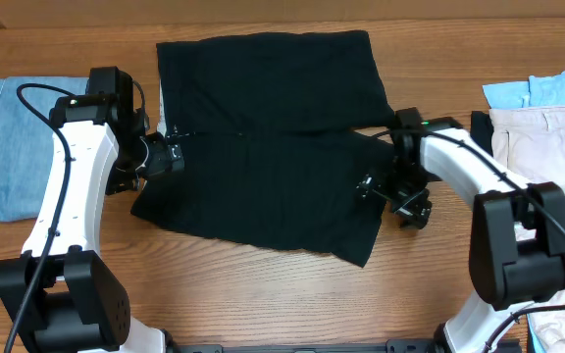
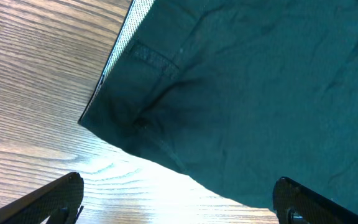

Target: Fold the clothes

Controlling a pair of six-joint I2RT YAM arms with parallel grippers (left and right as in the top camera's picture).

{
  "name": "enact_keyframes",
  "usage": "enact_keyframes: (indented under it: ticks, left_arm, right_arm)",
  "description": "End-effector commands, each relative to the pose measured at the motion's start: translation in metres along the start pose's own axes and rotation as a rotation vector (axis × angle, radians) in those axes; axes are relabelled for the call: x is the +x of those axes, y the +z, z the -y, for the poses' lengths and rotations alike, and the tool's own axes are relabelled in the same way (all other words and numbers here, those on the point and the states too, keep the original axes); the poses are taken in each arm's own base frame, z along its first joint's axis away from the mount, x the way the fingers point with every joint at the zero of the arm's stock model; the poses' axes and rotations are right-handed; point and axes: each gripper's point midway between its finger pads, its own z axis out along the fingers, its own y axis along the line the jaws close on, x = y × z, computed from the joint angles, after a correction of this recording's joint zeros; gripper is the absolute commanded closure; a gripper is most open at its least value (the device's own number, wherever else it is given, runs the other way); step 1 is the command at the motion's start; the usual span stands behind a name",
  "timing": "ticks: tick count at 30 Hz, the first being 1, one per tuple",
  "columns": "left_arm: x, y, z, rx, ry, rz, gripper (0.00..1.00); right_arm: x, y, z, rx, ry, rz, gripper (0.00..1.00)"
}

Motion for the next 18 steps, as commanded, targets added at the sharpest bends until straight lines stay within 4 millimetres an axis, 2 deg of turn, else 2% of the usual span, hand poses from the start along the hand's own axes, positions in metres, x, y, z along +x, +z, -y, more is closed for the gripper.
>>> enact_keyframes:
  ticks: [1, 2, 4, 5, 6, 7, 10, 11, 12, 13, 15, 16, 17, 18]
  left_arm:
    - [-0.004, 0.001, 0.003, 0.013, -0.003, 0.018, 0.0]
    - [-0.007, 0.002, 0.004, 0.017, -0.002, 0.03, 0.0]
    - [-0.01, 0.002, 0.005, 0.02, -0.002, 0.041, 0.0]
    - [-0.01, 0.002, 0.005, 0.019, -0.001, 0.04, 0.0]
    - [-0.009, 0.002, 0.004, 0.019, -0.002, 0.036, 0.0]
    - [-0.007, 0.002, 0.004, 0.017, -0.002, 0.031, 0.0]
    - [-0.008, 0.002, 0.004, 0.017, -0.002, 0.031, 0.0]
    - [-0.009, 0.002, 0.004, 0.018, -0.002, 0.036, 0.0]
    - [-0.01, 0.002, 0.005, 0.025, -0.002, 0.041, 0.0]
    - [-0.009, 0.002, 0.009, 0.047, -0.001, 0.037, 0.0]
    - [-0.005, 0.002, 0.013, 0.068, -0.004, 0.019, 0.0]
    - [-0.003, 0.002, 0.012, 0.063, -0.005, 0.008, 0.0]
    - [-0.002, 0.002, 0.012, 0.062, -0.007, 0.007, 0.0]
    - [-0.006, 0.001, 0.013, 0.07, -0.01, 0.022, 0.0]
  right_arm:
    - [-0.014, -0.007, 0.015, -0.006, -0.008, 0.024, 0.0]
    - [-0.021, -0.009, 0.016, -0.026, 0.005, 0.041, 0.0]
    - [-0.035, -0.017, -0.011, -0.218, -0.129, 0.06, 0.0]
    - [-0.04, -0.025, -0.021, -0.293, -0.159, 0.067, 0.0]
    - [-0.052, -0.036, -0.021, -0.324, -0.145, 0.097, 0.0]
    - [-0.066, -0.054, -0.015, -0.343, -0.139, 0.135, 0.0]
    - [-0.077, -0.11, 0.003, -0.307, -0.173, 0.255, 0.0]
    - [-0.076, -0.141, 0.014, -0.261, -0.145, 0.346, 0.0]
    - [-0.066, -0.181, 0.026, -0.232, -0.119, 0.472, 0.0]
    - [-0.049, -0.212, 0.035, -0.234, -0.094, 0.574, 0.0]
    - [-0.014, -0.25, 0.05, -0.265, -0.052, 0.695, 0.0]
    - [0.002, -0.261, 0.053, -0.288, -0.053, 0.725, 0.0]
    - [0.021, -0.263, 0.058, -0.302, -0.041, 0.718, 0.0]
    - [0.033, -0.25, 0.058, -0.311, -0.046, 0.646, 0.0]
